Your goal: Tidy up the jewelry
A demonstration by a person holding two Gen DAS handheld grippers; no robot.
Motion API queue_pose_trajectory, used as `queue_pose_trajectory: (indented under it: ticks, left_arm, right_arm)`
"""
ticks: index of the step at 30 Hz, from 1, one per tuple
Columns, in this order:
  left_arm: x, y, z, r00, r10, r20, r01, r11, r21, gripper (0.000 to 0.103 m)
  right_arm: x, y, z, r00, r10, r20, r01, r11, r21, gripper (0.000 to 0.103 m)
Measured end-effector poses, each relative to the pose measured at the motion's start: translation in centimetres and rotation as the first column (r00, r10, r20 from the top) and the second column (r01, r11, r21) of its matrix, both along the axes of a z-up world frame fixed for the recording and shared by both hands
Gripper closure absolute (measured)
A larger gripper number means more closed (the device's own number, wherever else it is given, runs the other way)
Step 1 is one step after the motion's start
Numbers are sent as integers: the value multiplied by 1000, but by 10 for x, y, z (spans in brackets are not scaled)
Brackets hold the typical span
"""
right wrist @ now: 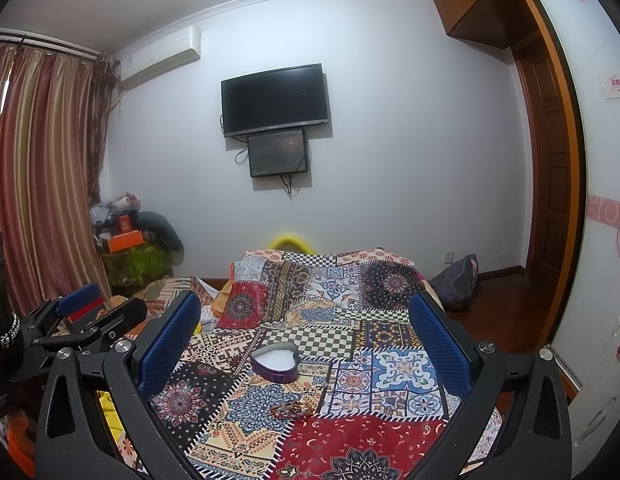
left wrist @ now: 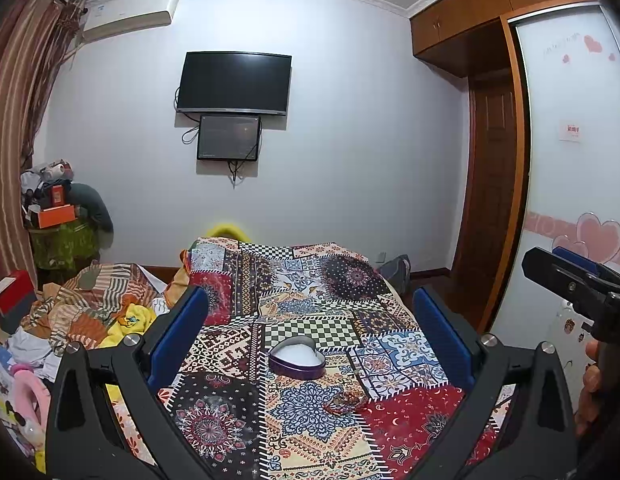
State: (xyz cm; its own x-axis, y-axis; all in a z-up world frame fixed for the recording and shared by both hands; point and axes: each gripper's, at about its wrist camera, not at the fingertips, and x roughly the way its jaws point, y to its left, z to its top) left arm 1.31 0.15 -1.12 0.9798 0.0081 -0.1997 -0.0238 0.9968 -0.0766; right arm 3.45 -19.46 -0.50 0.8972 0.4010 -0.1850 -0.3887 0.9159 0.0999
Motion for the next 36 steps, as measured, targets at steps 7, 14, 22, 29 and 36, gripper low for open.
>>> queue_pose_trajectory:
  ticks: [7,14,22,29,36]
  left_arm:
    - [1,0,1,1000,-2,-2,2,1000,0,0]
    - [1,0,1,1000,-1,-1,1,1000,0,0]
    - [2,-3,1,1000,-5,-3,5,1000,1,0]
    - [4,-3,-1,1000,-7,-7,7,1000,-2,0]
    - [11,-3,-5,1000,-10,-19,10,1000,-3,0]
  right_arm:
    - [1,-1,-2,1000,-1,-4,1,1000,1,0]
    - [1,-1,-1,1000,0,-5,0,1000,0,0]
    - [1,-2,-1,1000,-1,-10,1,1000,1,0]
    - [5,-1,-3,1000,0,-19,0,1000,-1,0]
    - [9,-1,-4,999,1,-33,-1,1000,-4,0]
